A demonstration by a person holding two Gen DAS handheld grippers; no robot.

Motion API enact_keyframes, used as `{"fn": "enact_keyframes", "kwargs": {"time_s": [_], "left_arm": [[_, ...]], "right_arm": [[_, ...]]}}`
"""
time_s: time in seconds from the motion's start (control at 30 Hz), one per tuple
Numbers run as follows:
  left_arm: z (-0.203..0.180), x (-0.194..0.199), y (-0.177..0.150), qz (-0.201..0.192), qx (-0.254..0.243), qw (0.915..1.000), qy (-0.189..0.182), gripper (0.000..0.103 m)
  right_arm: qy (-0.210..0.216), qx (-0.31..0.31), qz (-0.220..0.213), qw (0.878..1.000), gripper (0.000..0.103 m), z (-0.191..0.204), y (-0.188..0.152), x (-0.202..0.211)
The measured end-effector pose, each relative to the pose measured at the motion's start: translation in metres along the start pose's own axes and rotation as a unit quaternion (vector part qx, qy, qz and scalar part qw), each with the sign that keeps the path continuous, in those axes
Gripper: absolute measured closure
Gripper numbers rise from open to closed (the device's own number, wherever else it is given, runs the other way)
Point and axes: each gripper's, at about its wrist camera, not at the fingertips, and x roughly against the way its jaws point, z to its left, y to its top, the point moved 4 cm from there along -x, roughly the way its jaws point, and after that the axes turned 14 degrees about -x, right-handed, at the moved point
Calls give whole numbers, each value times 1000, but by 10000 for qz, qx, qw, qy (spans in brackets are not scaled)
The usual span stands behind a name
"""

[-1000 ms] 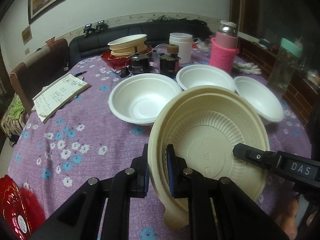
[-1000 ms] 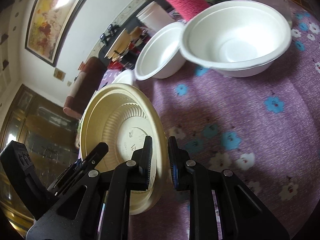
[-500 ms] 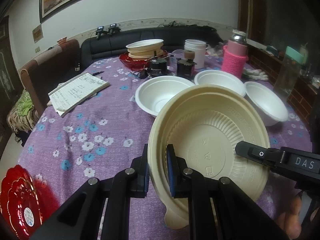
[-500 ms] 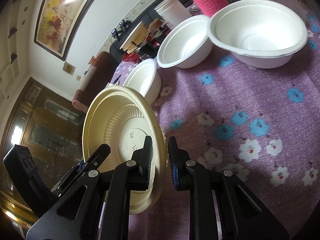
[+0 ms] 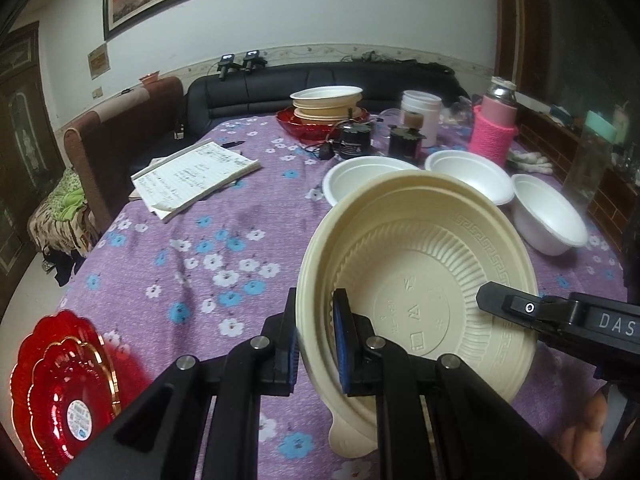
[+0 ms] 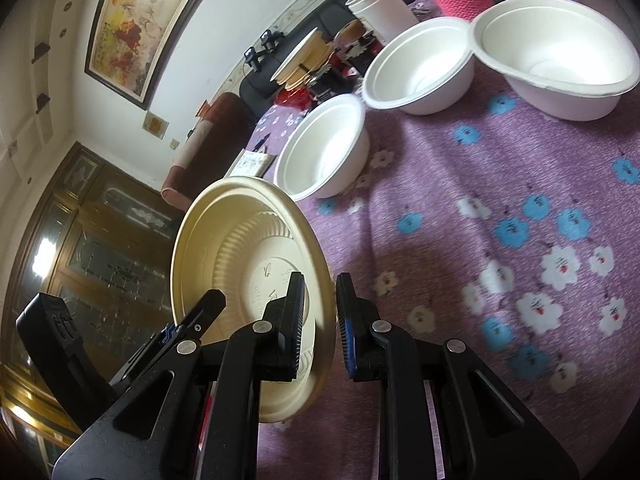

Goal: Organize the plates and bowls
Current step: 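Carry the beige bowl over and lower it onto the red plates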

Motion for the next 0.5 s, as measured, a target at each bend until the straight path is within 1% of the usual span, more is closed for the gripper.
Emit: {"fn": "enact_keyframes", "kwargs": {"time_s": [0.27,0.5], "left_arm": [[19,15,-9,-67,144,9998,136,90],[41,34,-20,-140,334,9988,331,90]], "right_arm": [[88,103,97,9999,85,17,-15,-10],[178,245,223,9993,85,36,-30,-16]]}}
